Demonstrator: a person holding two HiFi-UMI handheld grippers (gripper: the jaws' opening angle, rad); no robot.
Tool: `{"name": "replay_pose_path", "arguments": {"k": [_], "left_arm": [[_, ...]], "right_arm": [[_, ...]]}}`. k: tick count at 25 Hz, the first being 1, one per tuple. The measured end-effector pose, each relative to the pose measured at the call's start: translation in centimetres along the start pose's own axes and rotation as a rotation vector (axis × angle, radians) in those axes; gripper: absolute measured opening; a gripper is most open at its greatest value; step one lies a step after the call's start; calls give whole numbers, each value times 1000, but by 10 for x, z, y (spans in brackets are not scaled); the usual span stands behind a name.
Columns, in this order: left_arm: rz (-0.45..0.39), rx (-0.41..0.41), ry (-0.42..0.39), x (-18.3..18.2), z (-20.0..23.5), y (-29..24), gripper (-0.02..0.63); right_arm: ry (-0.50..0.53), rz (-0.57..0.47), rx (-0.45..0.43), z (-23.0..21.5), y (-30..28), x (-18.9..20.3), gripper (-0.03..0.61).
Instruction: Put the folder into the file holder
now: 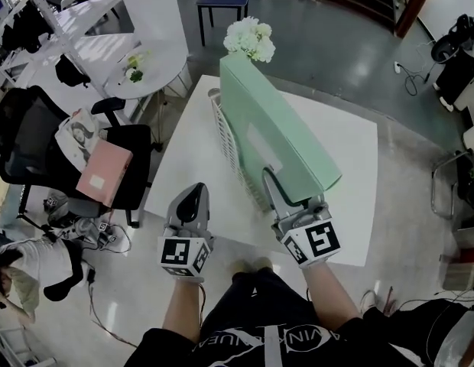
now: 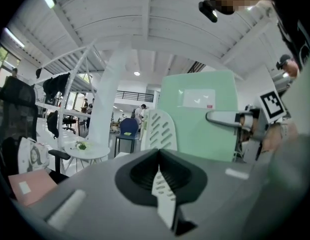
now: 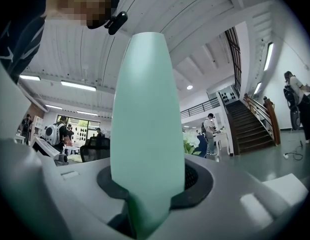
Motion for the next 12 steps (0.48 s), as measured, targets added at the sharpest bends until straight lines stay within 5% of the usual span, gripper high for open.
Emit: {"name": "replay_pose_path", "arguments": {"k": [12], "left_arm": [[38,-73,-4,19,6,5,0]], "right_arm": [[25,90,-20,-12,-7,28,176]]}}
Point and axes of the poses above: the fingertips, and each gripper's own axes: y backward along the fingers, z to its left, x out of its underside, the point moved 4 cm from there along y, backward along the fingers, and after that the axes turned 13 degrees about -y, right-handed, at the moved point
